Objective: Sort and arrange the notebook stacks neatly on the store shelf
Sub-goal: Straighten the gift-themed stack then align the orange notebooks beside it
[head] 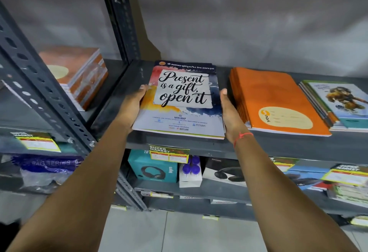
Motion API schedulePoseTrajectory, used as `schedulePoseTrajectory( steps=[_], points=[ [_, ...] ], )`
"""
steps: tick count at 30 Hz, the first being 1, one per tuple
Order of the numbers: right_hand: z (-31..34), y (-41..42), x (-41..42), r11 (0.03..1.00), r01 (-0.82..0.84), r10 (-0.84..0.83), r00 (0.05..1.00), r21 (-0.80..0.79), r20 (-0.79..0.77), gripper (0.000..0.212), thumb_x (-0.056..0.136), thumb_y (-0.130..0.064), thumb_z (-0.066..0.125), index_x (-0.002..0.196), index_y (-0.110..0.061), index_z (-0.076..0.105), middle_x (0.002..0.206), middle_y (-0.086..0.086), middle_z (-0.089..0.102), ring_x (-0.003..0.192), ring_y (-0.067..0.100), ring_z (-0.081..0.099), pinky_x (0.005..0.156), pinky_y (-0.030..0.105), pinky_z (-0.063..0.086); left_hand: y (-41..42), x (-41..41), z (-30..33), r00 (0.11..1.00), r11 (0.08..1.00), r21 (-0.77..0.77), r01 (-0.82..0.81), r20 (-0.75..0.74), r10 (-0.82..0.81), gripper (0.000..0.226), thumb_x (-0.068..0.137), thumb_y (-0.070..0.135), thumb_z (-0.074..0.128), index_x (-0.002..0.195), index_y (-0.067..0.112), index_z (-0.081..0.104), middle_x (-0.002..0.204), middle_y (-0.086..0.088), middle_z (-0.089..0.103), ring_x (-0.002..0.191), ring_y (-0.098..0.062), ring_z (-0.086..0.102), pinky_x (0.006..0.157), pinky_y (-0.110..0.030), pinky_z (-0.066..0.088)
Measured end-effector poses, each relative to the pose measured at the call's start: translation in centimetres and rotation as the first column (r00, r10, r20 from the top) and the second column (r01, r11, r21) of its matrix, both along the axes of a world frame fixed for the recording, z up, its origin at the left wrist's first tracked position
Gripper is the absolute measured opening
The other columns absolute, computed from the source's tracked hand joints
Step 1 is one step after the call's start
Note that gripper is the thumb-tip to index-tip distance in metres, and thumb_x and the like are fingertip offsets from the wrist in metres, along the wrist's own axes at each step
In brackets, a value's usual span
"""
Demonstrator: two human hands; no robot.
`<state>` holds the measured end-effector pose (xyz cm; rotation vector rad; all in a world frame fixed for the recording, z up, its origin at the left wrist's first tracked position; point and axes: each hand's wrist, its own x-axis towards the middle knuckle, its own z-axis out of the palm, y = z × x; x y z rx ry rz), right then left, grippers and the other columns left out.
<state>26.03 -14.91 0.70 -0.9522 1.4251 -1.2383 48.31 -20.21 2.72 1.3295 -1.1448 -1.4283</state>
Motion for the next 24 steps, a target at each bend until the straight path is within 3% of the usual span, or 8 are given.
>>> schedulePoseTrajectory(
  steps=[3,6,9,11,13,15,18,24],
  points=[
    [-0.8,0.4,-0.3,0.999,0.000,-0.003,0.998,0.032,0.071,0.087,0.069,-0.081,0.041,0.140,-0.031,0.038,0.147,0.002,0.045,0.134,0.023,0.043,0.111,0.048,0.036,1.2,0.0,0.3,0.998,0.999,-0.034,0.010,-0.069,-0.012,0.026,0.094,0.035,0.044,0.081,0.026,0.065,0.057,0.011,0.073,0.052,-0.003,0.069,0.044,-0.015,0.051],
    [-0.2,2.3,0.4,1.000,-0.016,0.017,0.999,-0.019,0.051,0.088,0.070,-0.079,0.045,0.144,-0.033,0.032,0.152,-0.010,0.034,0.138,0.012,0.034,0.117,0.042,0.024,2.6,1.2,-1.5,0.992,0.997,-0.067,-0.032,-0.127,0.023,0.023,0.095,0.025,0.045,0.104,0.019,0.065,0.082,0.011,0.076,0.073,-0.001,0.071,0.064,-0.016,0.055],
    [-0.7,5.2,0.5,0.991,-0.083,0.075,0.994,-0.101,-0.081,0.070,0.090,-0.038,0.051,0.150,-0.026,0.016,0.141,-0.025,0.022,0.128,-0.007,0.025,0.106,0.017,0.020,5.1,3.4,-3.5,0.990,0.988,-0.141,0.066,-0.117,-0.083,0.063,0.079,0.034,0.067,0.135,0.017,0.044,0.111,0.011,0.070,0.099,0.001,0.065,0.090,-0.016,0.048],
    [-1.5,6.1,-0.3,0.987,-0.131,0.121,0.988,-0.098,-0.098,0.081,0.086,-0.016,0.061,0.150,-0.022,0.011,0.142,-0.022,0.028,0.125,-0.009,0.033,0.103,0.013,0.029,6.1,4.5,-4.1,0.982,0.977,-0.150,0.152,-0.087,-0.166,0.094,0.050,0.047,0.083,0.132,0.028,0.043,0.101,0.021,0.073,0.096,0.006,0.065,0.082,-0.009,0.050],
    [-1.7,6.1,-0.7,0.981,-0.178,0.169,0.980,-0.082,-0.110,0.093,0.079,-0.003,0.067,0.150,-0.020,0.009,0.133,-0.024,0.042,0.124,0.001,0.043,0.104,0.017,0.036,6.1,4.6,-4.5,0.978,0.971,-0.151,0.184,-0.073,-0.197,0.103,0.044,0.036,0.088,0.135,0.027,0.040,0.095,0.024,0.074,0.090,0.007,0.066,0.077,-0.006,0.050],
    [-1.7,5.9,-0.7,0.980,-0.189,0.179,0.975,-0.066,-0.132,0.098,0.076,0.003,0.068,0.150,-0.020,0.009,0.117,-0.032,0.047,0.119,0.002,0.047,0.097,0.010,0.041,6.0,4.2,-4.7,0.983,0.974,-0.152,0.165,-0.060,-0.176,0.097,0.058,0.013,0.080,0.142,0.018,0.033,0.091,0.023,0.074,0.083,0.008,0.066,0.074,-0.006,0.051],
    [-2.0,5.7,-0.7,0.982,-0.171,0.159,0.978,-0.082,-0.136,0.096,0.075,0.004,0.069,0.150,-0.019,0.013,0.115,-0.032,0.051,0.109,-0.007,0.053,0.088,0.005,0.044,5.8,3.7,-5.1,0.993,0.980,-0.167,0.107,-0.028,-0.113,0.072,0.080,-0.003,0.062,0.142,0.016,0.031,0.083,0.024,0.074,0.076,0.007,0.065,0.074,-0.006,0.050],
    [-2.2,5.5,-0.8,0.989,-0.109,0.097,0.988,-0.096,-0.124,0.085,0.077,0.002,0.068,0.148,-0.017,0.023,0.123,-0.022,0.054,0.096,-0.020,0.056,0.079,0.000,0.045,5.7,2.9,-5.0,1.000,0.982,-0.188,0.008,-0.001,-0.009,0.064,0.081,-0.011,0.056,0.138,0.009,0.038,0.093,0.013,0.069,0.079,0.004,0.064,0.069,-0.004,0.050]
  ],
)
